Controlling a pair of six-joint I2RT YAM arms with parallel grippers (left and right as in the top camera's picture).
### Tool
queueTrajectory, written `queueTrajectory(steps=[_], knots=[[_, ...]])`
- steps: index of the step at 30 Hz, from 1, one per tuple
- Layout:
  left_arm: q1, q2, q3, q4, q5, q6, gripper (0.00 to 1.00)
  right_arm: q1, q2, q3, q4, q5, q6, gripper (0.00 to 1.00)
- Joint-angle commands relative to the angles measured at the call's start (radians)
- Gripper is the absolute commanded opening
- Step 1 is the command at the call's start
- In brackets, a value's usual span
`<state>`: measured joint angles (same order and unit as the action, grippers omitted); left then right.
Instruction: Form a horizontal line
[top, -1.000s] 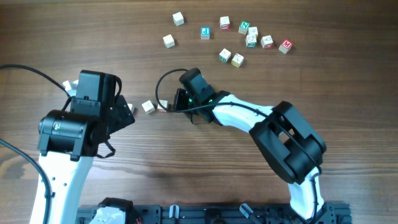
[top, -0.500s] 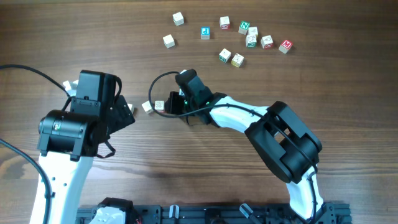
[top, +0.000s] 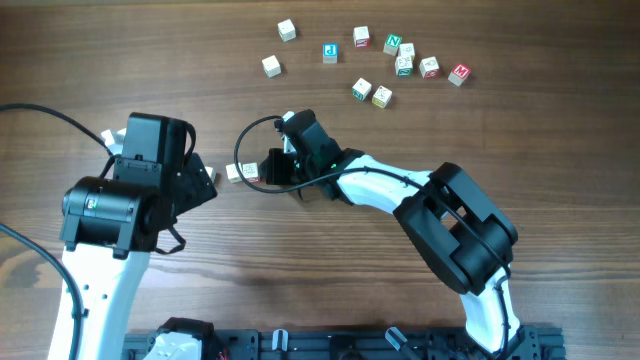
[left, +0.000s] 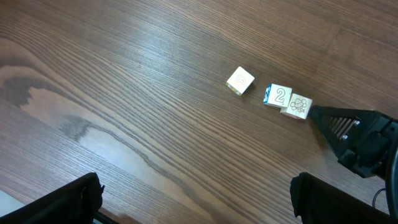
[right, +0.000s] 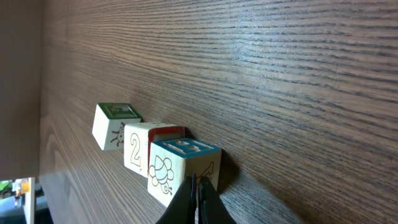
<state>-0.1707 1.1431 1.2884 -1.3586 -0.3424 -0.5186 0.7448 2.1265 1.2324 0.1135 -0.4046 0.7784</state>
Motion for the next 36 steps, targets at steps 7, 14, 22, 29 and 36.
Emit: queueTrajectory(steps=[7,14,22,29,36], knots=[[0.005,0.005,0.0,0.0,0.002,-0.014,1.0,0.021,0.024,0.012,0.007,-0.027,-0.023,0.05],[0.005,0.005,0.0,0.0,0.002,-0.013,1.0,0.023,0.024,0.012,0.006,-0.031,-0.023,0.04],[0.005,0.005,0.0,0.0,0.002,-0.013,1.0,0.0,-0.008,0.012,-0.029,0.014,-0.052,0.04],[0.005,0.005,0.0,0.0,0.002,-0.014,1.0,0.0,-0.07,0.012,-0.201,0.009,-0.008,0.04],[0.005,0.005,0.0,0.0,0.002,-0.013,1.0,0.022,-0.07,0.012,-0.249,-0.121,0.036,0.04]])
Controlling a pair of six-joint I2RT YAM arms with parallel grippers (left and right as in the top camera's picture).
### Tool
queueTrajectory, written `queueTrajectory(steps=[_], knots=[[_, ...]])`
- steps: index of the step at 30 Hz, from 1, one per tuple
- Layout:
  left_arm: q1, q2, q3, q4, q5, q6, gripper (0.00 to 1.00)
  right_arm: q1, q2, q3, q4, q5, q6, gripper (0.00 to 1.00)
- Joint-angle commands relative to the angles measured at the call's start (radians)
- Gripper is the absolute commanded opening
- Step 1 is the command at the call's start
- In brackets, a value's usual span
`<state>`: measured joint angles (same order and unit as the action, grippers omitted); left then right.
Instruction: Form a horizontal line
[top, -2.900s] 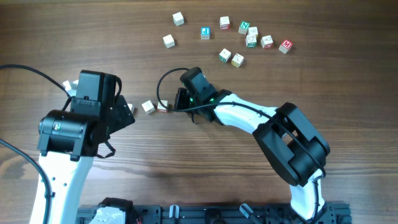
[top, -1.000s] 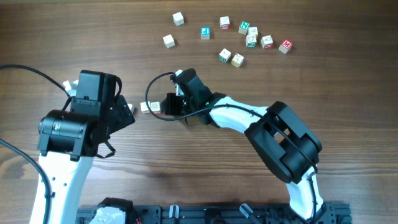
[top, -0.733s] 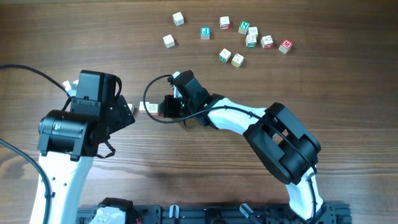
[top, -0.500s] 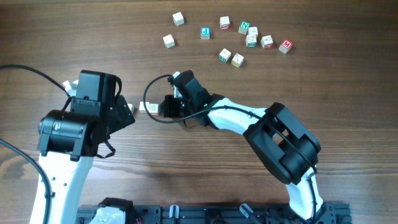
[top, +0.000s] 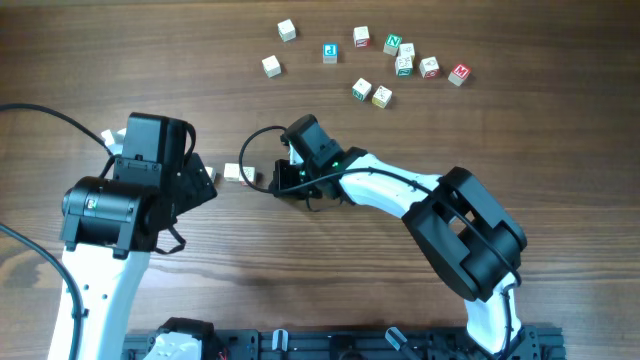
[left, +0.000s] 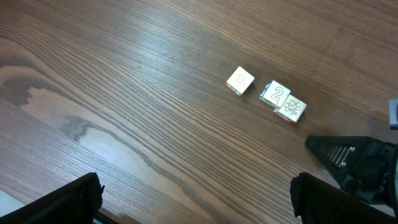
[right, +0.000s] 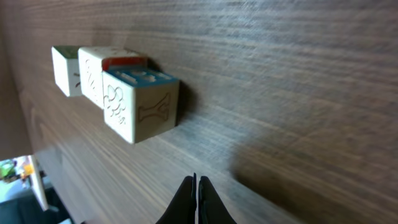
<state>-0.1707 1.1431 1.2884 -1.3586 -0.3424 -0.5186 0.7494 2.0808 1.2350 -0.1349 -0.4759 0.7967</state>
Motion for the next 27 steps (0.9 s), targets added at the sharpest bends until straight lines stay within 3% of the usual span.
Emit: queueTrajectory(steps=[1,27], knots=[[0.005,0.005,0.0,0.0,0.002,-0.013,1.0,0.021,-0.024,0.009,-0.001,-0.049,0.018,0.04],[0.005,0.005,0.0,0.0,0.002,-0.013,1.0,0.096,0.027,0.009,0.132,0.057,0.016,0.04]])
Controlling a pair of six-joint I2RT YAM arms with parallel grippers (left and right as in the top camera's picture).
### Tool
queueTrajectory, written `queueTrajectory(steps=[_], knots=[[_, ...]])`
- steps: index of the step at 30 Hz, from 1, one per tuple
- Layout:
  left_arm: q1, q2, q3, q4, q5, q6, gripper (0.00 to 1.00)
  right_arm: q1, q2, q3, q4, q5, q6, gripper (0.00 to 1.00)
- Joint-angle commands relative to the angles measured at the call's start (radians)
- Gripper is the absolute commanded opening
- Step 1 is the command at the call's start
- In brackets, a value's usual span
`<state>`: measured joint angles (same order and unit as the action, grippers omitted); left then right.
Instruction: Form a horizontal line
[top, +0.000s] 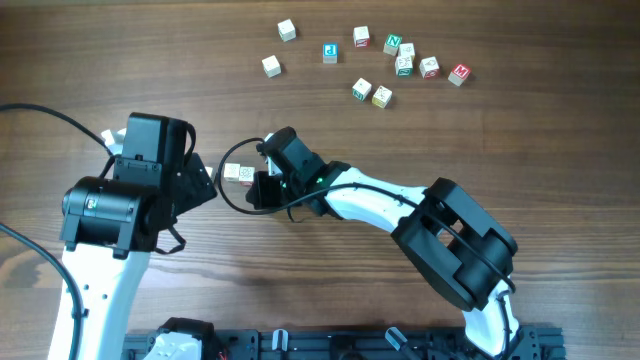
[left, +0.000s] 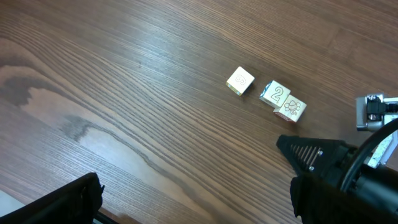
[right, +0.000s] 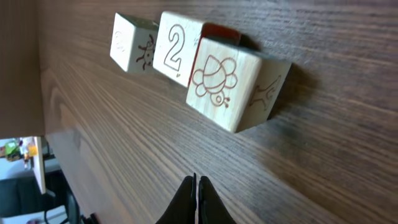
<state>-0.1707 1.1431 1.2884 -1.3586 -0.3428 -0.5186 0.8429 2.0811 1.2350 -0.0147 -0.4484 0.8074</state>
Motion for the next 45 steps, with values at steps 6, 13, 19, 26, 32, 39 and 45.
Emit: queueTrajectory(steps=[6,13,19,26,32,39,45], knots=[[0.005,0.005,0.0,0.0,0.002,-0.014,1.0,0.012,0.058,0.009,0.059,0.022,0.006,0.04],[0.005,0.005,0.0,0.0,0.002,-0.013,1.0,0.011,0.058,0.009,0.064,0.061,0.003,0.04],[0.005,0.005,0.0,0.0,0.002,-0.013,1.0,0.011,0.058,0.009,0.101,0.076,-0.022,0.04],[0.005,0.005,0.0,0.0,0.002,-0.013,1.0,0.012,0.058,0.009,0.113,0.095,-0.023,0.04],[0.005,0.005,0.0,0.0,0.002,-0.013,1.0,0.012,0.067,0.009,0.131,0.097,-0.022,0.05],[0.005,0.005,0.0,0.0,0.002,-0.013,1.0,0.012,0.071,0.009,0.136,0.094,-0.022,0.04],[0.005,0.005,0.0,0.0,0.002,-0.014,1.0,0.012,0.072,0.009,0.134,0.095,-0.023,0.04]])
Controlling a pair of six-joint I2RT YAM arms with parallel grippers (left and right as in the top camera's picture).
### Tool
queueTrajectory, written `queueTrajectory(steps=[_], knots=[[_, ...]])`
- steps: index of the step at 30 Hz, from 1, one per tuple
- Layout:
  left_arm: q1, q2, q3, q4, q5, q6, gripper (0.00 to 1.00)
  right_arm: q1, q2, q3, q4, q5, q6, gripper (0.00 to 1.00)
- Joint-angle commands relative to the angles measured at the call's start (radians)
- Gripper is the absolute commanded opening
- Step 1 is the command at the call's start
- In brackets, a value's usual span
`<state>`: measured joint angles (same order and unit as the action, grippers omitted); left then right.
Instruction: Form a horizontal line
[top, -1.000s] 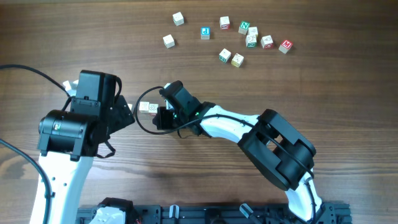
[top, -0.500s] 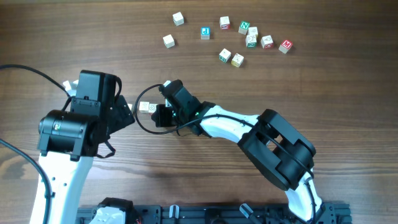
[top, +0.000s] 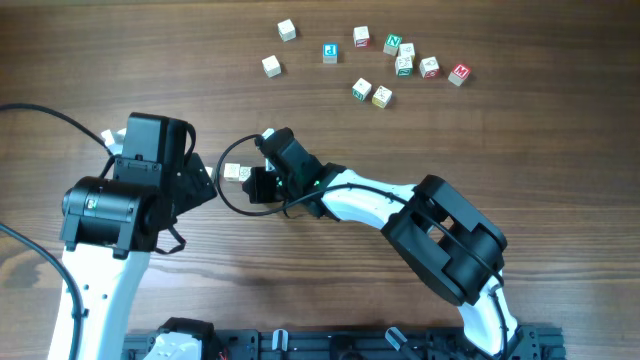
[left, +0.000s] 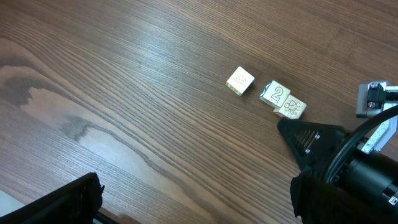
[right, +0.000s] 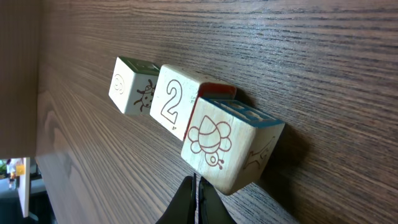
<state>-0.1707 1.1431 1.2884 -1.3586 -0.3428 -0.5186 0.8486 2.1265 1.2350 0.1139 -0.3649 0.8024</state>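
Three wooden cubes lie in a short row (top: 238, 172): a ladybug block (right: 132, 86), a block marked 2 (right: 176, 103) and a bee block (right: 229, 144). In the left wrist view the ladybug block (left: 240, 81) sits a small gap away from the 2 block (left: 275, 94), which touches the bee block (left: 291, 108). My right gripper (right: 196, 188) is shut and empty, its tip against the bee block's near lower edge. My left gripper (left: 196, 202) hovers open well short of the row, holding nothing.
Several more lettered cubes (top: 400, 60) are scattered across the far part of the table, with single ones at the far middle (top: 271, 66). The right arm (top: 380, 200) stretches across the table's middle. A cable (top: 40, 112) runs in from the left edge.
My shut right gripper has moved in from a little short of the row until its tip is at the bee block's near edge. The blocks have barely shifted. The left arm is still.
First my shut right gripper pressed on the bee block's right end. Then it stood off to the near right, with the 2 and bee blocks slightly turned. It then came round to the near side of the row, and now touches the bee block there.
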Motion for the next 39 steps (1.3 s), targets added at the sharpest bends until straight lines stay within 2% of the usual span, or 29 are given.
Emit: queueTrajectory(steps=[1,39], knots=[[0.005,0.005,0.0,0.0,0.002,-0.013,1.0,0.006,0.026,0.009,0.005,0.011,-0.019,0.04],[0.005,0.005,0.0,0.0,0.002,-0.014,1.0,0.01,0.043,0.009,0.062,0.018,-0.018,0.04]])
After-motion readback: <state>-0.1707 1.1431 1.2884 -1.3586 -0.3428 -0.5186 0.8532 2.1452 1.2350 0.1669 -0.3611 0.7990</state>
